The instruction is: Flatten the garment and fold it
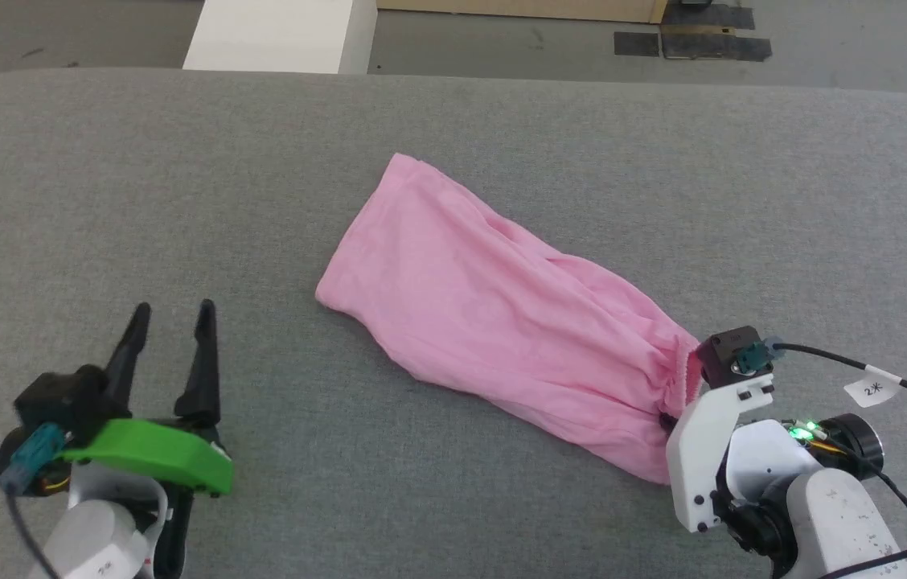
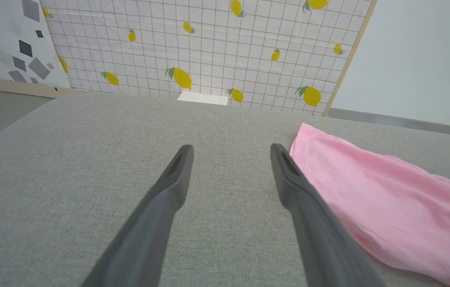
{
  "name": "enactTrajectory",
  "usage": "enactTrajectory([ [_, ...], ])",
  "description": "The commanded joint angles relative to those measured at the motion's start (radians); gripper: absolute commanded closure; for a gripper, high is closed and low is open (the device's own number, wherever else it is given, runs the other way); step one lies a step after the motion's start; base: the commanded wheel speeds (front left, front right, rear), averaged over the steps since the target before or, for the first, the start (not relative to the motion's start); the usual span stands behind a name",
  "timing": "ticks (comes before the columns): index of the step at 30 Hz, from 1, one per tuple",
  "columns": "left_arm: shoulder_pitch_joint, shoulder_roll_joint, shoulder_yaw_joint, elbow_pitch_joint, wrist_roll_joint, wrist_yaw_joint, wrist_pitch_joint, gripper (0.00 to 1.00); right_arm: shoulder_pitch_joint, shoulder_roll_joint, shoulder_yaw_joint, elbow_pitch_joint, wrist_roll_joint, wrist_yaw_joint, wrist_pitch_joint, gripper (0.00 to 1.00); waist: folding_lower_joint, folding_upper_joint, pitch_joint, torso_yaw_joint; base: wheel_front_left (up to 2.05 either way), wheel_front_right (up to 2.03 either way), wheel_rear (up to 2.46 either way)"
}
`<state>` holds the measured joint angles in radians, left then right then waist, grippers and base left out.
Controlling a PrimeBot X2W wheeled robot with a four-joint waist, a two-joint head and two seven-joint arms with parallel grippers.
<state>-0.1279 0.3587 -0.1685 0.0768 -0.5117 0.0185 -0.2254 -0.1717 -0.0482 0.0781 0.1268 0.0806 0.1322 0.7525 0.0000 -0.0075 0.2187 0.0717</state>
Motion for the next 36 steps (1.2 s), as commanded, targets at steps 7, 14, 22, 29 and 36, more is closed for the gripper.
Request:
enactTrajectory([
  [7, -0.181, 0.009, -0.076, 0.063, -0.036, -0.023, 0.279, 0.00, -0.028, -0.002, 0.010, -0.017, 0.024, -0.002, -0.022, 1.00, 0.0000, 0.0075, 0.028, -0.036, 0.00, 0.00, 0.00],
  [14, -0.426, 0.007, -0.178, 0.243, -0.053, -0.023, 0.666, 0.00, -0.062, -0.002, 0.048, -0.051, 0.038, -0.002, -0.027, 1.00, 0.0000, 0.0075, 0.092, -0.085, 0.00, 0.00, 0.00],
  [22, -0.548, 0.019, -0.264, 0.340, -0.054, -0.031, 0.973, 0.00, -0.078, -0.002, 0.061, -0.064, 0.047, -0.002, -0.037, 1.00, 0.0000, 0.0075, 0.147, -0.134, 0.00, 0.00, 0.00],
  [29, -0.500, 0.029, -0.274, 0.352, -0.120, -0.047, 1.095, 1.00, -0.079, -0.002, 0.051, -0.056, 0.047, -0.002, -0.049, 1.00, 0.0000, 0.0075, 0.157, -0.134, 0.00, 0.00, 0.00],
  [36, -0.462, 0.006, -0.194, 0.319, -0.206, -0.036, 1.029, 1.00, -0.080, -0.002, 0.038, -0.043, 0.048, -0.002, -0.054, 1.00, 0.0000, 0.0075, 0.107, -0.097, 0.00, 0.00, 0.00],
])
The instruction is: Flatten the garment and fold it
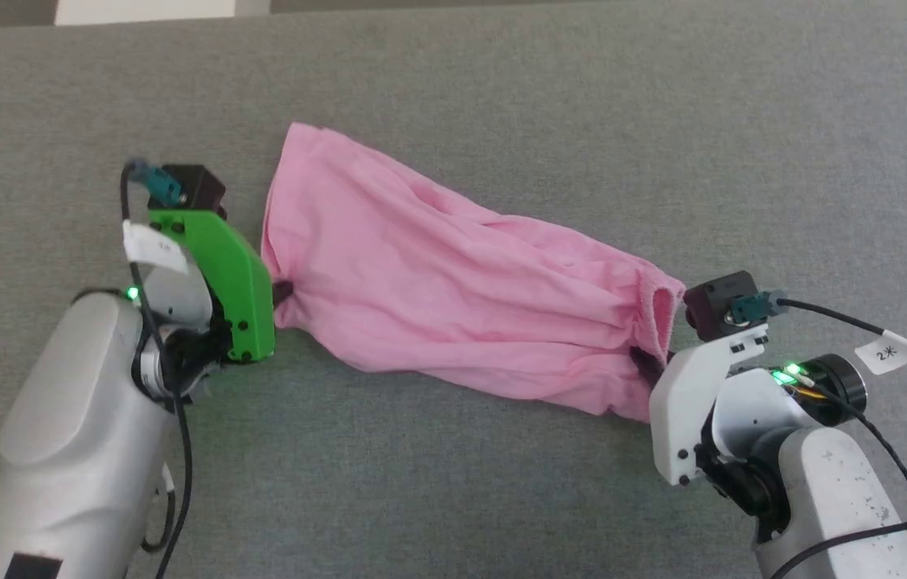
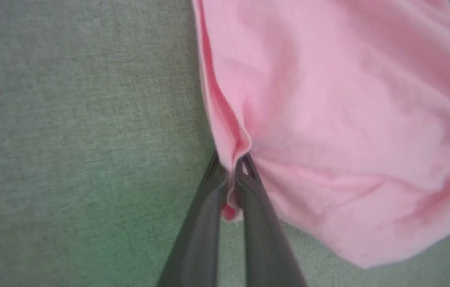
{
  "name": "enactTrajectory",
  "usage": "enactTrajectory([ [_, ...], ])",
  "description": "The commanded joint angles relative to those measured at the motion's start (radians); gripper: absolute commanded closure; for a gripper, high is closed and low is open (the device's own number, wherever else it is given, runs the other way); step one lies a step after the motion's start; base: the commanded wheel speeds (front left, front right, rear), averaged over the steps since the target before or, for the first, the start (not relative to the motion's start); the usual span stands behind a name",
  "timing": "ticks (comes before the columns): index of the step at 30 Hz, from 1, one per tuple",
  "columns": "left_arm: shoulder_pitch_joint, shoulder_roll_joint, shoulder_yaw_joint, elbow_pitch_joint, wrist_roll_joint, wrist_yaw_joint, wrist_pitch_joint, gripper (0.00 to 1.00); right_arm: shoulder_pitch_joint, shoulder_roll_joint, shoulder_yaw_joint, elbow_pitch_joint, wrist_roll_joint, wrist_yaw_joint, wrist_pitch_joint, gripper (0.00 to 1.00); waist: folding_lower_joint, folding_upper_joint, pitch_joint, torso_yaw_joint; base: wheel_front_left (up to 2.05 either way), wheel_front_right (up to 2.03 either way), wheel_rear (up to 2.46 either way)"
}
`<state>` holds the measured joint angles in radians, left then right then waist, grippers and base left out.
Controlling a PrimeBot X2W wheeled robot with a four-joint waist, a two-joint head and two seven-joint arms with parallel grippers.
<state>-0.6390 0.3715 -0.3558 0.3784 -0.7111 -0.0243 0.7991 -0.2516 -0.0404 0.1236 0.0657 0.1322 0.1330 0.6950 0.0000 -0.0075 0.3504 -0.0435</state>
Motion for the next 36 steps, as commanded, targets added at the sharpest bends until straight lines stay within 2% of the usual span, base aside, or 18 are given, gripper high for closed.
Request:
enactTrajectory([
  [1, 0.086, -0.007, 0.034, -0.017, -0.042, 0.014, -0.034, 1.00, 0.000, -0.010, -0.014, 0.018, -0.005, -0.002, 0.014, 1.00, 0.0000, 0.0075, -0.060, 0.034, 0.00, 0.00, 0.00],
  [6, 0.188, -0.006, 0.090, -0.120, -0.086, 0.032, -0.098, 1.00, 0.007, -0.029, -0.010, 0.006, 0.005, -0.002, 0.048, 1.00, 0.0000, 0.0075, -0.119, 0.064, 0.00, 0.00, 0.00],
  [17, 0.534, -0.031, 0.112, -0.374, -0.137, 0.125, -0.132, 1.00, 0.065, -0.249, 0.063, -0.027, 0.181, -0.002, 0.202, 1.00, 0.0000, 0.0075, -0.192, 0.158, 0.00, 0.00, 0.00],
  [21, 0.595, -0.052, 0.102, -0.391, -0.147, 0.144, -0.136, 1.00, 0.084, -0.281, 0.067, -0.024, 0.213, -0.002, 0.230, 1.00, 0.0000, 0.0075, -0.196, 0.176, 0.00, 0.00, 0.00],
  [22, 0.600, -0.057, 0.101, -0.391, -0.149, 0.145, -0.139, 0.12, 0.087, -0.279, 0.064, -0.021, 0.218, -0.002, 0.232, 1.00, 0.0000, 0.0075, -0.197, 0.177, 0.00, 0.00, 0.00],
  [23, 0.601, -0.064, 0.102, -0.391, -0.154, 0.146, -0.144, 0.00, 0.091, -0.275, 0.060, -0.020, 0.219, -0.002, 0.228, 1.00, 0.0000, 0.0075, -0.199, 0.180, 0.00, 0.00, 0.00],
  [24, 0.600, -0.066, 0.103, -0.390, -0.154, 0.147, -0.147, 0.00, 0.094, -0.270, 0.057, -0.018, 0.220, -0.002, 0.223, 0.75, 0.0000, 0.0075, -0.201, 0.180, 0.00, 0.00, 0.00],
  [25, 0.597, -0.065, 0.105, -0.390, -0.150, 0.147, -0.155, 0.00, 0.099, -0.262, 0.054, -0.015, 0.225, -0.002, 0.220, 0.00, 0.0000, 0.0075, -0.205, 0.179, 0.00, 0.00, 0.00],
  [29, 0.571, -0.059, 0.135, -0.395, -0.130, 0.133, -0.223, 0.00, 0.119, -0.238, 0.027, -0.015, 0.223, -0.002, 0.189, 0.00, 0.0000, 0.0075, -0.222, 0.170, 0.00, 0.00, 0.00],
  [31, 0.552, -0.050, 0.163, -0.400, -0.101, 0.126, -0.295, 0.00, 0.133, -0.221, 0.001, -0.029, 0.216, -0.002, 0.168, 0.00, 0.0000, 0.0075, -0.230, 0.162, 0.00, 0.00, 0.00],
  [36, 0.519, -0.024, 0.231, -0.396, 0.028, 0.091, -0.583, 0.00, 0.174, -0.136, -0.085, -0.087, 0.150, -0.002, 0.098, 0.00, 0.0000, 0.0075, -0.234, 0.141, 0.00, 0.00, 0.00],
])
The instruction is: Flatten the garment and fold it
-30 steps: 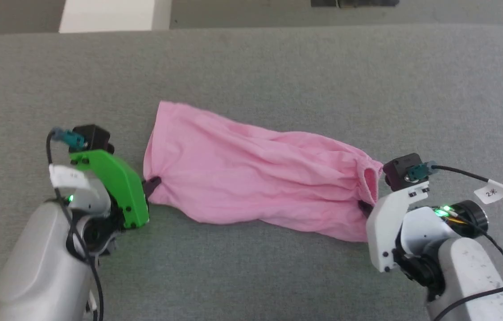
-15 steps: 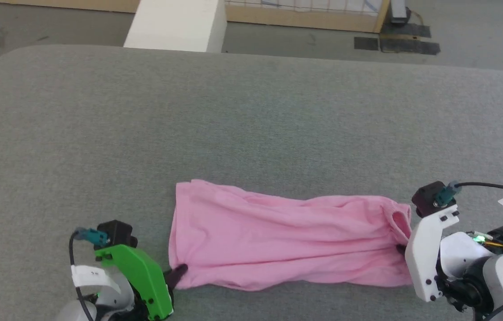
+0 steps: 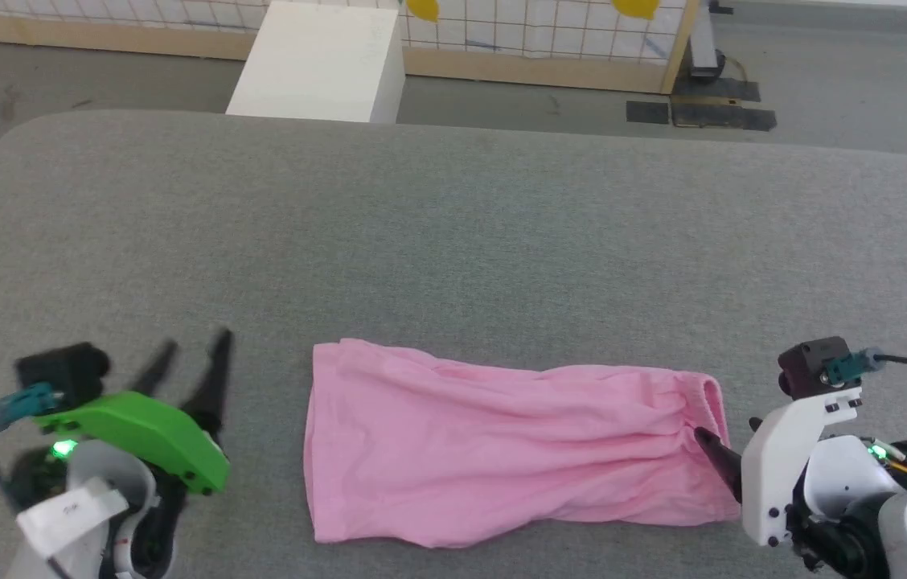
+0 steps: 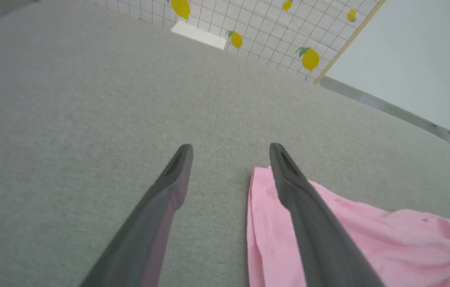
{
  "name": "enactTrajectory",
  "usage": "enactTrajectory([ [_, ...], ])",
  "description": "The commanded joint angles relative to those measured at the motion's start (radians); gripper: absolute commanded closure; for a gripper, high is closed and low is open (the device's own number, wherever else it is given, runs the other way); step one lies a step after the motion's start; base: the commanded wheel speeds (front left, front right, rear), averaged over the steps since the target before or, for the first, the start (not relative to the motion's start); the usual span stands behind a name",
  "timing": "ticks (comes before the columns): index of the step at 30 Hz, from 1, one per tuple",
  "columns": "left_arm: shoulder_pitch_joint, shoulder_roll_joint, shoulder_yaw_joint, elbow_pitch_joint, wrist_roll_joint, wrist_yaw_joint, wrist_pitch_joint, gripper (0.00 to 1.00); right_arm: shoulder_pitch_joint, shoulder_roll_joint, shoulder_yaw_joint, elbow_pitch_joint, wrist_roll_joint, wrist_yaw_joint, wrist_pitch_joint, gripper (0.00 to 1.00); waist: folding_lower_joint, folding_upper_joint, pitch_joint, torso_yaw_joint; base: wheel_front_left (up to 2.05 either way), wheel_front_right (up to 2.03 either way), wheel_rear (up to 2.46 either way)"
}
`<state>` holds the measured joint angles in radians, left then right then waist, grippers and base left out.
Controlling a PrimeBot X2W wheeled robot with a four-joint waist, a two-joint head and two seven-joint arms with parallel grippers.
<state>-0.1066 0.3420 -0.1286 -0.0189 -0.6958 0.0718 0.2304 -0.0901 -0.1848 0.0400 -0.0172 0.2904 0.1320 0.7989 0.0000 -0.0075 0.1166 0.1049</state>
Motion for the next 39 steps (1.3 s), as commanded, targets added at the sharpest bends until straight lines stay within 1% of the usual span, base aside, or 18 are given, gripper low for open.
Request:
enactTrajectory([
  [1, -0.016, 0.007, 0.014, 0.005, 0.046, -0.014, -0.094, 0.00, 0.021, 0.032, -0.014, -0.014, -0.026, -0.001, -0.014, 0.00, 0.0000, 0.0075, 0.003, -0.011, 0.00, 0.00, 0.00],
  [4, -0.015, 0.004, 0.031, 0.035, 0.123, -0.038, -0.299, 0.00, 0.024, 0.083, -0.039, -0.028, -0.082, -0.001, -0.039, 0.00, 0.0000, 0.0075, 0.013, -0.022, 0.00, 0.00, 0.00],
  [6, -0.013, 0.001, 0.033, 0.057, 0.162, -0.046, -0.400, 0.00, 0.017, 0.100, -0.048, -0.021, -0.115, -0.001, -0.052, 0.00, 0.0000, 0.0075, 0.020, -0.025, 0.00, 0.00, 0.00],
  [8, -0.016, -0.008, 0.042, 0.082, 0.193, -0.055, -0.465, 0.00, -0.001, 0.116, -0.062, -0.003, -0.148, -0.001, -0.070, 0.00, 0.0000, 0.0075, 0.033, -0.024, 0.00, 0.00, 0.00],
  [11, -0.018, -0.036, 0.064, 0.097, 0.212, -0.062, -0.487, 0.00, -0.026, 0.127, -0.073, 0.038, -0.184, -0.001, -0.071, 0.00, 0.0000, 0.0075, 0.046, -0.020, 0.00, 0.00, 0.00],
  [14, -0.024, -0.061, 0.091, 0.087, 0.238, -0.078, -0.491, 0.00, -0.058, 0.131, -0.087, 0.085, -0.213, -0.001, -0.070, 0.00, 0.0000, 0.0075, 0.067, -0.014, 0.00, 0.00, 0.00],
  [18, -0.023, -0.088, 0.125, 0.070, 0.282, -0.105, -0.492, 0.00, -0.091, 0.134, -0.077, 0.151, -0.222, -0.001, -0.052, 0.00, 0.0000, 0.0075, 0.085, -0.007, 0.00, 0.00, 0.00],
  [20, -0.021, -0.099, 0.139, 0.070, 0.300, -0.117, -0.492, 0.00, -0.099, 0.134, -0.062, 0.183, -0.203, -0.001, -0.032, 0.00, 0.0000, 0.0075, 0.091, -0.005, 0.00, 0.00, 0.00],
  [21, -0.022, -0.104, 0.144, 0.069, 0.308, -0.123, -0.492, 0.00, -0.101, 0.134, -0.057, 0.194, -0.190, -0.001, -0.023, 0.06, 0.0000, 0.0075, 0.092, -0.005, 0.00, 0.00, 0.00],
  [22, -0.022, -0.110, 0.152, 0.068, 0.316, -0.129, -0.492, 0.00, -0.103, 0.134, -0.049, 0.204, -0.178, -0.001, -0.014, 0.62, 0.0000, 0.0075, 0.094, -0.004, 0.00, 0.00, 0.00],
  [23, -0.022, -0.114, 0.157, 0.068, 0.323, -0.134, -0.492, 0.00, -0.106, 0.134, -0.045, 0.211, -0.169, -0.001, -0.009, 0.87, 0.0000, 0.0075, 0.095, -0.004, 0.00, 0.00, 0.00],
  [24, -0.022, -0.120, 0.164, 0.067, 0.331, -0.140, -0.492, 0.00, -0.109, 0.134, -0.039, 0.216, -0.161, -0.001, -0.005, 1.00, 0.0000, 0.0075, 0.096, -0.004, 0.00, 0.00, 0.00],
  [27, -0.021, -0.134, 0.181, 0.065, 0.350, -0.153, -0.492, 0.00, -0.115, 0.134, -0.044, 0.219, -0.157, -0.001, -0.005, 1.00, 0.0000, 0.0075, 0.095, -0.006, 0.00, 0.00, 0.00],
  [31, -0.019, -0.151, 0.200, 0.065, 0.371, -0.168, -0.492, 0.00, -0.123, 0.124, -0.089, 0.202, -0.162, -0.001, -0.009, 1.00, 0.0000, 0.0075, 0.093, -0.011, 0.00, 0.00, 0.00],
  [35, -0.019, -0.166, 0.214, 0.064, 0.386, -0.179, -0.492, 0.00, -0.119, 0.074, -0.164, 0.182, -0.171, -0.001, 0.016, 1.00, 0.0000, 0.0075, 0.091, -0.015, 0.00, 0.00, 0.00],
  [39, -0.019, -0.175, 0.220, 0.070, 0.395, -0.188, -0.492, 0.00, -0.122, 0.015, -0.264, 0.171, -0.196, -0.001, 0.054, 1.00, 0.0000, 0.0075, 0.092, -0.021, 0.00, 0.00, 0.00],
])
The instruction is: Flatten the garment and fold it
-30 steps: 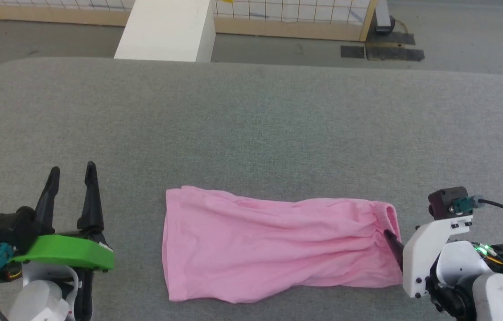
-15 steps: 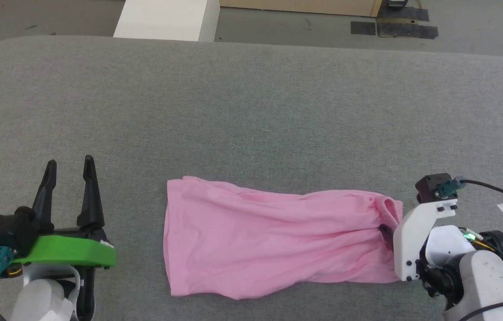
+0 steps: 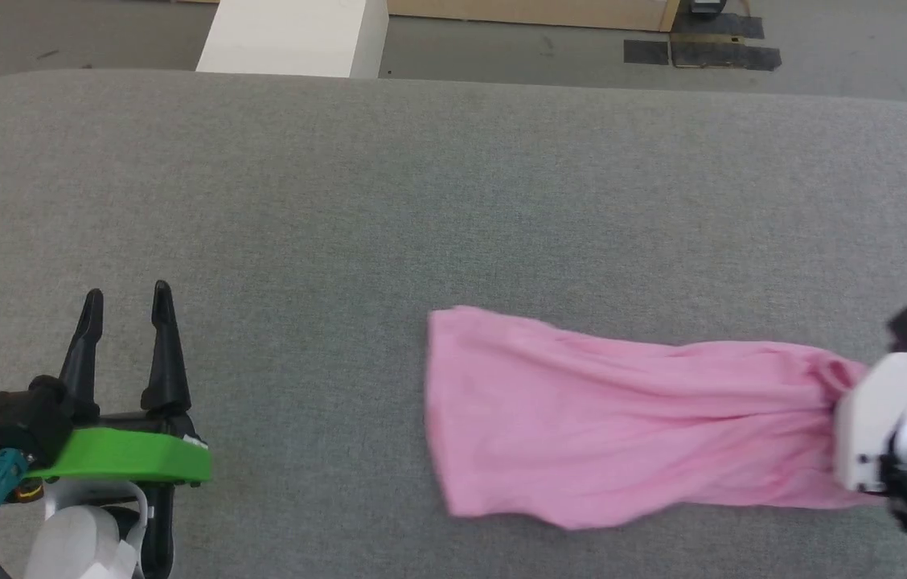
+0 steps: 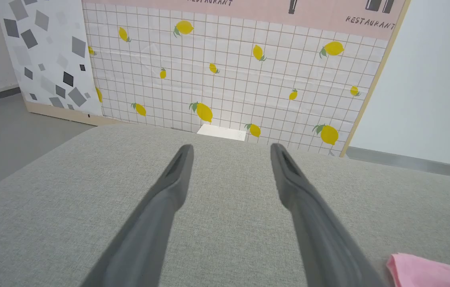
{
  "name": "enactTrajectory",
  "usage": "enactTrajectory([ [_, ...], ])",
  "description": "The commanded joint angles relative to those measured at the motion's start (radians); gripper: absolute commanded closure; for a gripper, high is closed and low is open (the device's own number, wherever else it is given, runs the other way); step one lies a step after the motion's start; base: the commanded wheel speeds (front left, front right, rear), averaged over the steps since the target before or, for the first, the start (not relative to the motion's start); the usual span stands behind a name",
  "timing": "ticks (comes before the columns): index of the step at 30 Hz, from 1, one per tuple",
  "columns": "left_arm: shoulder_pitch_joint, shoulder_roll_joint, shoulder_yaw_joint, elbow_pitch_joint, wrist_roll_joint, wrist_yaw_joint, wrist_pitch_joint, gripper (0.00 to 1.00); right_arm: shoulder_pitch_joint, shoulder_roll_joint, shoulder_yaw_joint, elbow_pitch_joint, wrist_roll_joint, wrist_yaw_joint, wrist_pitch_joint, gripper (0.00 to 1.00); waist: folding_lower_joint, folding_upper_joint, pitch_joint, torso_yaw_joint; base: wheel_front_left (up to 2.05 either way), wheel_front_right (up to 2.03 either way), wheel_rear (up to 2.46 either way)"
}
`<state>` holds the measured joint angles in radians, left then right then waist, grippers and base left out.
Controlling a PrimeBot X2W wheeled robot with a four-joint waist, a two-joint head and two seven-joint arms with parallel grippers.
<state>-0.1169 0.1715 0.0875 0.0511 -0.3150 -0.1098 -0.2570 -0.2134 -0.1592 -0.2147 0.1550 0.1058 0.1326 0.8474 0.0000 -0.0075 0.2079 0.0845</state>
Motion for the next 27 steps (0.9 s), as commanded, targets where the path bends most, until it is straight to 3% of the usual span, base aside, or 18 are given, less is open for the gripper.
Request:
enactTrajectory([
  [1, -0.009, -0.006, 0.005, 0.000, 0.016, -0.008, -0.005, 0.00, -0.002, -0.022, -0.029, 0.000, -0.021, -0.002, 0.010, 1.00, 0.0000, 0.0075, 0.001, -0.002, 0.00, 0.00, 0.00],
  [6, -0.013, -0.011, 0.003, 0.010, 0.018, -0.014, -0.005, 0.00, -0.021, -0.060, -0.097, -0.004, -0.083, -0.002, 0.038, 1.00, 0.0000, 0.0075, -0.001, -0.005, 0.00, 0.00, 0.00],
  [9, -0.012, -0.012, 0.002, 0.023, 0.014, -0.017, -0.005, 0.00, -0.023, -0.069, -0.073, -0.027, -0.088, -0.002, 0.079, 1.00, 0.0000, 0.0075, -0.009, -0.006, 0.00, 0.00, 0.00],
  [13, -0.005, -0.009, 0.004, 0.032, 0.015, -0.018, -0.005, 0.00, -0.004, -0.101, 0.030, -0.110, -0.028, -0.002, 0.209, 1.00, 0.0000, 0.0075, -0.029, -0.008, 0.00, 0.00, 0.00],
  [19, 0.012, -0.017, 0.005, 0.029, 0.021, -0.019, -0.005, 0.00, 0.021, -0.118, 0.185, -0.330, 0.114, -0.002, 0.381, 1.00, 0.0000, 0.0075, -0.053, -0.006, 0.00, 0.00, 0.00],
  [23, 0.014, -0.025, -0.002, 0.029, 0.022, -0.020, -0.005, 0.00, 0.023, -0.092, 0.288, -0.397, 0.154, -0.002, 0.401, 1.00, 0.0000, 0.0075, -0.057, 0.004, 0.00, 0.00, 0.00],
  [27, 0.016, -0.032, -0.010, 0.028, 0.018, -0.020, -0.005, 0.00, 0.009, -0.027, 0.372, -0.375, 0.162, -0.002, 0.358, 1.00, 0.0000, 0.0075, -0.054, 0.017, 0.00, 0.00, 0.00],
])
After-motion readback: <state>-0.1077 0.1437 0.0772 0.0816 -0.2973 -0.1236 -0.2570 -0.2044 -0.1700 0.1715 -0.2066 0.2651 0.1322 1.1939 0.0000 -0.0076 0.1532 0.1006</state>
